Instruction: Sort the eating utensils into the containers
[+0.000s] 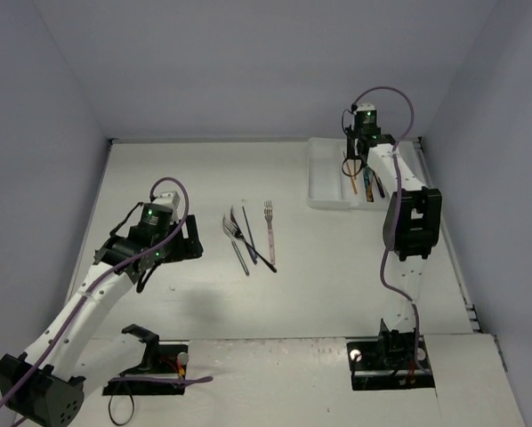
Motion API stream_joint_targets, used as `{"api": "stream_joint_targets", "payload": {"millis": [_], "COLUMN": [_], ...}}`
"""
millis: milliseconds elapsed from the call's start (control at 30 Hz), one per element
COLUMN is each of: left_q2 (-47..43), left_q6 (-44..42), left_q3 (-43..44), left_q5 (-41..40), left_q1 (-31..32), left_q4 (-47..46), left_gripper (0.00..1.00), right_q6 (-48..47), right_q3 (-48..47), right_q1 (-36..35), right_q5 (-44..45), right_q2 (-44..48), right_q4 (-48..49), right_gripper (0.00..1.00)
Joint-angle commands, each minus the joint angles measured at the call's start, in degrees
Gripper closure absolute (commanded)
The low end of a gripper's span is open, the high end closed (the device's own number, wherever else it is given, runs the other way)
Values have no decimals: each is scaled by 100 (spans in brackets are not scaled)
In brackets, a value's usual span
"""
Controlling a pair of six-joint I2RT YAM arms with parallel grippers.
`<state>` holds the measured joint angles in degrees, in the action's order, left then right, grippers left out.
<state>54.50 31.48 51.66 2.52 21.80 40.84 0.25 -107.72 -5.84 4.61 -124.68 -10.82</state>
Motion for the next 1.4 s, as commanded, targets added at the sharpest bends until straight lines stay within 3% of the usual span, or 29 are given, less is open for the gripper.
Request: {"api": "stream_joint_targets", "payload": {"millis": [0,100,200,467,667,833,1067,1367], "left_q2": [-71,-52,-45,-72,-106,-161,-240,-384], "left_q6": [-27,-11,-11,7,-11,-53,-77,-43], "left_q3": [187,206,213,232,257,244,237,179], "left_q5": [-41,-33,-24,-79,-164,-200,-171,-118], "left_q1": [35,35,35,35,35,35,35,35], "left_q4": [-16,-17,-23,-5,38,63,123,192], "left_gripper": [28,29,29,28,28,28,28,28], "right_q6": [-187,-101,-97,-56,883,1860,2432,2634], "right_q3": [-516,-571,-538,-58,1317,2144,2383,1979], "right_q1": [59,110,83,-381,-1466,-2561,-3574,-4169], "right_q5": [-381,-363,-232,222,505,750,752,750], "right_q2": [-468,-624,-525,794,1873,2124,1680,728], "right_q4": [28,28,36,19,28,37,28,34], "right_gripper": [100,94,76,63,64,64,65,67]}}
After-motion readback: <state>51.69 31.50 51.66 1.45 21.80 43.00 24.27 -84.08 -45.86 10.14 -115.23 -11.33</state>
